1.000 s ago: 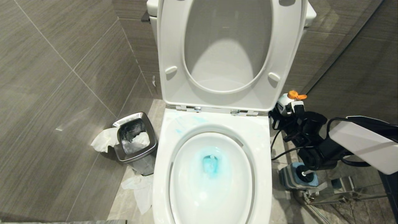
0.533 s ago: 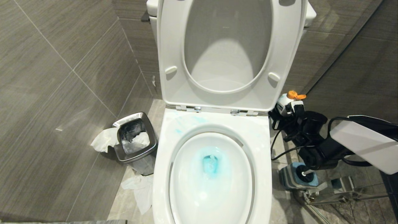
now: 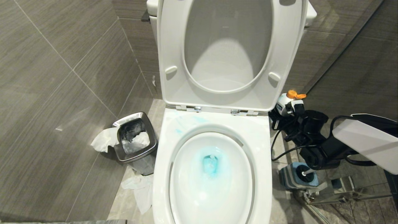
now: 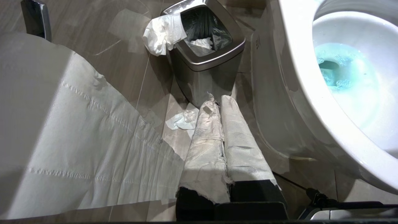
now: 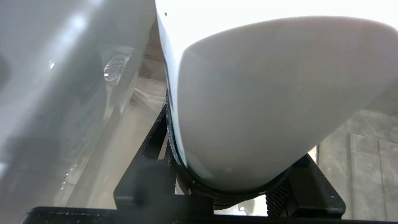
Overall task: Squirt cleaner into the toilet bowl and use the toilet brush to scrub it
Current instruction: Place the cleaning agent on the floor
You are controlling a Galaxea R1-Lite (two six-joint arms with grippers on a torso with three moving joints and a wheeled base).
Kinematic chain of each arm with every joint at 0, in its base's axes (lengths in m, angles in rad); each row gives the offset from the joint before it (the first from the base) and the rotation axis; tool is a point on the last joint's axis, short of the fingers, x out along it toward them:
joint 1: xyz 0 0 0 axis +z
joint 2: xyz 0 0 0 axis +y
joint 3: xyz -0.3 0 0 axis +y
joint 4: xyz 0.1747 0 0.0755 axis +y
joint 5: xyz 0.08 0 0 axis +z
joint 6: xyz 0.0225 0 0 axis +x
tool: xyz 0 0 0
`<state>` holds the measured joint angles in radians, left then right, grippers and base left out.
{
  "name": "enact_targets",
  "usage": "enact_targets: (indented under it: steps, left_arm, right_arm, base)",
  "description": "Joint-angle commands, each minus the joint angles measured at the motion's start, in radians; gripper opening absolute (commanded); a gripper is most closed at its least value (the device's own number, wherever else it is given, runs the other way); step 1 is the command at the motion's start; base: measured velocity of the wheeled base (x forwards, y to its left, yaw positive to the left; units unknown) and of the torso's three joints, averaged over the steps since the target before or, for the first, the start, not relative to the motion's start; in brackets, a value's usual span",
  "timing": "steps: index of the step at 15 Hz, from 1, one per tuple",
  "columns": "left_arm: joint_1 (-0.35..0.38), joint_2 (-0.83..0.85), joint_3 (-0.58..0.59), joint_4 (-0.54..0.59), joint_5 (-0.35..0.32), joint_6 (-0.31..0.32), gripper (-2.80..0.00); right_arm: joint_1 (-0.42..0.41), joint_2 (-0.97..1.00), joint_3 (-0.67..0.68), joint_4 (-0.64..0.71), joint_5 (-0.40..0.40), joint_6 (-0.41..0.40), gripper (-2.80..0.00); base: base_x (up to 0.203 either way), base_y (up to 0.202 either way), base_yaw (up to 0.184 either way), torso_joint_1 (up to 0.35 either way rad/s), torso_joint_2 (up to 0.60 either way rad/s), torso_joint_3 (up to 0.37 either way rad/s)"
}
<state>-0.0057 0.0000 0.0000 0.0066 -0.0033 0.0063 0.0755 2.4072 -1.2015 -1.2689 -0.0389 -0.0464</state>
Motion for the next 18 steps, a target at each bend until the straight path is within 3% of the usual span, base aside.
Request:
enact_targets:
  steps: [1,18]
  left_arm:
    - [0.000,0.000,0.000,0.001,0.000,0.000,-2.80]
    - [0.000,0.002,-0.002,0.003,0.000,0.000,-2.80]
  right_arm:
    - [0.001,0.012,-0.011,-0.007,0.000,-0.001,-2.80]
    - [-0.043,0.039,-0.159,0.031,0.002,-0.003,-2.80]
  base:
    - [0.000,0.000,0.000,0.001,0.00,-0.091]
    - [0.000,0.000,0.000,0.002,0.00,-0.189]
